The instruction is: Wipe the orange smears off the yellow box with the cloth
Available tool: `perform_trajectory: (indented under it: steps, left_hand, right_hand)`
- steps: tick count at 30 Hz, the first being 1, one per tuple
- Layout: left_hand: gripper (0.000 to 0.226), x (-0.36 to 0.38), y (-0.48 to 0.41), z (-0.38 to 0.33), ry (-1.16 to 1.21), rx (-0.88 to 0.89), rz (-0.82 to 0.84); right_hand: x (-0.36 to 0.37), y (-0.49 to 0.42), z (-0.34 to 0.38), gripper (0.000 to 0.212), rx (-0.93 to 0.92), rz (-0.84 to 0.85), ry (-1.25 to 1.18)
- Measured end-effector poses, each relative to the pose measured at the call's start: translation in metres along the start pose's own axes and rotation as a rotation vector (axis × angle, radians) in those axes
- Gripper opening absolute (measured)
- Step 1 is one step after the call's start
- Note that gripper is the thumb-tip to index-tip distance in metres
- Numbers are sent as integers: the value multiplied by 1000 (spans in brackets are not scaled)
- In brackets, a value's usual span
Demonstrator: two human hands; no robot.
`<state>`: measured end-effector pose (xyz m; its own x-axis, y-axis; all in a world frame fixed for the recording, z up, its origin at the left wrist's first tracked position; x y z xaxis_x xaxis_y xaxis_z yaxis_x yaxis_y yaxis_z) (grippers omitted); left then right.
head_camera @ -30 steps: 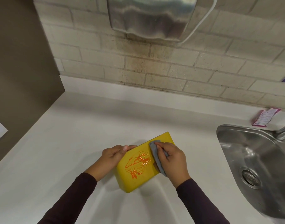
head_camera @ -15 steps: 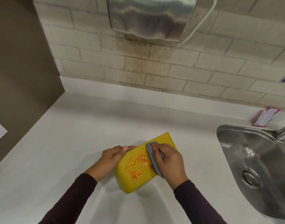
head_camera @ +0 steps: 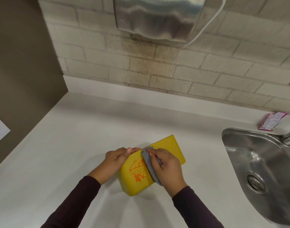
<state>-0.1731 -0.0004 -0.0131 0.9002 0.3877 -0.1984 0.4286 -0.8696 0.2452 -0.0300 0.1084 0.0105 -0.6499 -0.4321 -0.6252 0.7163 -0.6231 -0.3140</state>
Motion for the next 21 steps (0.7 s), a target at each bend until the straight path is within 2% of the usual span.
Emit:
perform_trajectory:
  steps: [2, 4, 8, 10, 17, 21]
  left_hand:
    - [49, 0, 0, 1, -6, -7, -7]
    - [44, 1, 1, 2, -11, -10, 3]
    - [43, 0, 1, 2, -27, -15, 9]
    - [41, 1, 1, 3, -32, -8, 1]
    - [41, 0, -3, 7, -39, -13, -9]
    - [42, 0, -2, 8, -44, -11, -4]
  right_hand:
    - [3, 3, 3, 26, -29, 48, 6]
    - [0, 6, 1, 25, -55, 82, 12]
    - [-13, 1, -7, 28, -17, 3, -6]
    - [-10, -3, -7, 21, -14, -18, 21]
    - [3, 6, 0, 21, -102, 120, 24]
    - [-9, 3, -10, 16, -22, 37, 11]
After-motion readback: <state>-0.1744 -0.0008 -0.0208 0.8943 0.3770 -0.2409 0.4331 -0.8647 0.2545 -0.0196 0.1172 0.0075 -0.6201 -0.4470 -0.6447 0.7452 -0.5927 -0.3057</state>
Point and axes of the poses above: each hand's wrist, its own y-axis away from the middle knuckle, its own x-axis out of the palm, z = x × y, the point moved 2 cm from there along -y, towards the middle knuckle, and after that the axes turned 2 degrees about -y, right-handed, at the moved point
